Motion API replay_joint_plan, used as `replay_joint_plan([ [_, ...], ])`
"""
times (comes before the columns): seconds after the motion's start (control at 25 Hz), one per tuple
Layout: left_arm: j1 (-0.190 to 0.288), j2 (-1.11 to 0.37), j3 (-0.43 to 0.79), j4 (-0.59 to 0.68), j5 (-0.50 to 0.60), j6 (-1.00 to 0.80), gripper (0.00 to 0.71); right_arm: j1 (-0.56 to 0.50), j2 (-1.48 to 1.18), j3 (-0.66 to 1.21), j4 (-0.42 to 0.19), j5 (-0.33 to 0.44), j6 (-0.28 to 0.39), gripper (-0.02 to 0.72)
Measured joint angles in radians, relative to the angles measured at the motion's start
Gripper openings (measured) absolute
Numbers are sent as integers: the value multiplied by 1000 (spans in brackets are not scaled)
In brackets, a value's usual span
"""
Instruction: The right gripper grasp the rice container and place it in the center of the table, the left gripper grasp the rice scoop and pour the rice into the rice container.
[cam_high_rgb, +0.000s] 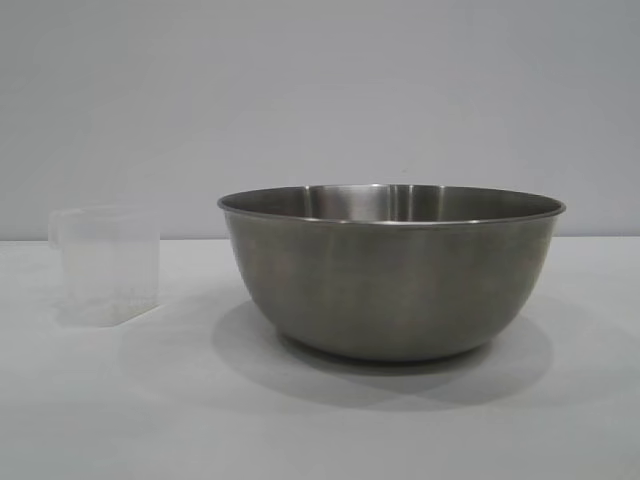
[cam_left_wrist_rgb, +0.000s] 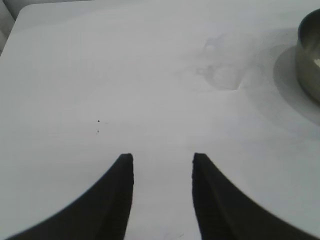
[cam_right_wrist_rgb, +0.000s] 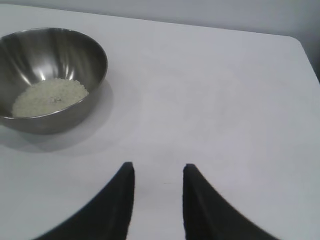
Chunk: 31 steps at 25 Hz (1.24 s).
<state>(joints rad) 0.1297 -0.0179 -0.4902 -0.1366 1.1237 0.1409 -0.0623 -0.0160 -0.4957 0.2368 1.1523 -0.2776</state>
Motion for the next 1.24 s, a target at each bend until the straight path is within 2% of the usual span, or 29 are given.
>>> replay_joint_plan([
  [1.24,0,0,0,0,0,0,221,0,0,0,15,0,0,243],
])
